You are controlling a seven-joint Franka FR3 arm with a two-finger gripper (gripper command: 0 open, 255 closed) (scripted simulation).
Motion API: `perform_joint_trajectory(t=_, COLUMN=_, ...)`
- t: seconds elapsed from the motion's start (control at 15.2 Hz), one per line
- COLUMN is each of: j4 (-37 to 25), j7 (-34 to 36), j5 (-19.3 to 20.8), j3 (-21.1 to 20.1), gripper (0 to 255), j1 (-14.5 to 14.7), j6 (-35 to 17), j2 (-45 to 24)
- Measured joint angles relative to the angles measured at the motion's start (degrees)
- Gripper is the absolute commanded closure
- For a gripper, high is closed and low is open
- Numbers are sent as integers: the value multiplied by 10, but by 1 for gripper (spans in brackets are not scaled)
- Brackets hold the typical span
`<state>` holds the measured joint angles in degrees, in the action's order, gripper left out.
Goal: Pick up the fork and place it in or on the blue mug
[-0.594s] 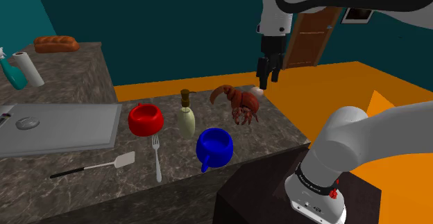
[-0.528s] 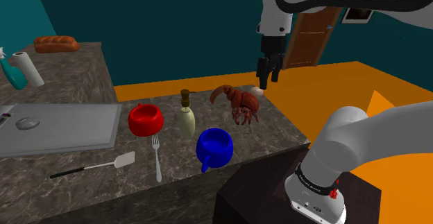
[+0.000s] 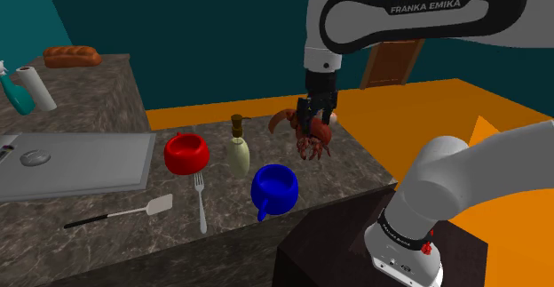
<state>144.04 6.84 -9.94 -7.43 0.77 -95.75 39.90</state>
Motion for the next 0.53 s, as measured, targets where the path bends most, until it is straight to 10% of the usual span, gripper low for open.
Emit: perform_joint_trajectory(t=0.53, j4=10, j7=118, j5=-41, j3=-92, gripper=0, j1=9, j6=-159, j2=-107)
